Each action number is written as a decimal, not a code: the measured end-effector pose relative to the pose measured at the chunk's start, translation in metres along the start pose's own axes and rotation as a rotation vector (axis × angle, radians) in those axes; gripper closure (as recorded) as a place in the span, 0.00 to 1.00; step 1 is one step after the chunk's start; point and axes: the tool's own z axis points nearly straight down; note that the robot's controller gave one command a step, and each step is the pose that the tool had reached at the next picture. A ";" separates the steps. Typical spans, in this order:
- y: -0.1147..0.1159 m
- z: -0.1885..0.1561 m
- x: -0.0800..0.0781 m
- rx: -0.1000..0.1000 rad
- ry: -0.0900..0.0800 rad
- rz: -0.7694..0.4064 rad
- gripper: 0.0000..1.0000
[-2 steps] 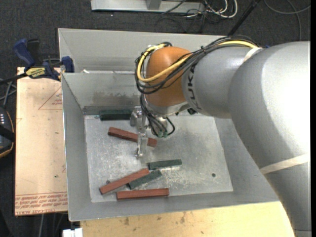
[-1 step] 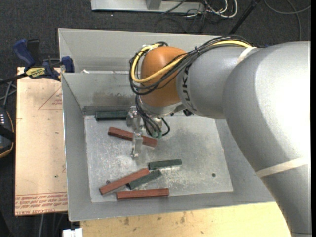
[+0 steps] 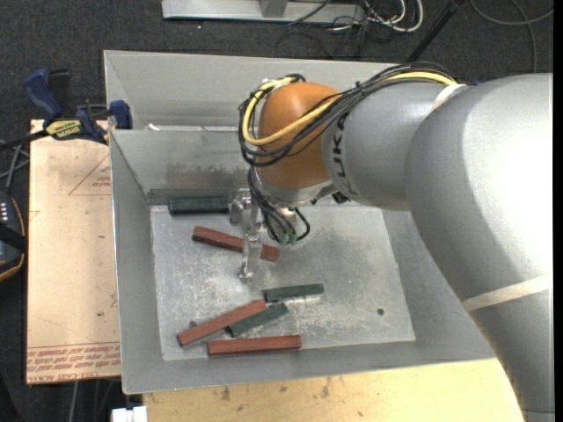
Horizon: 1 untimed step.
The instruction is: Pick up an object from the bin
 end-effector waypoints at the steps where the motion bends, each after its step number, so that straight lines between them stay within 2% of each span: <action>1: 0.008 -0.001 0.001 0.000 -0.001 0.019 0.00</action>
Offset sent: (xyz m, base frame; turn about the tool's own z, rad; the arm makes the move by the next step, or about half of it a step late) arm 0.0000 0.0000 0.0000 0.0000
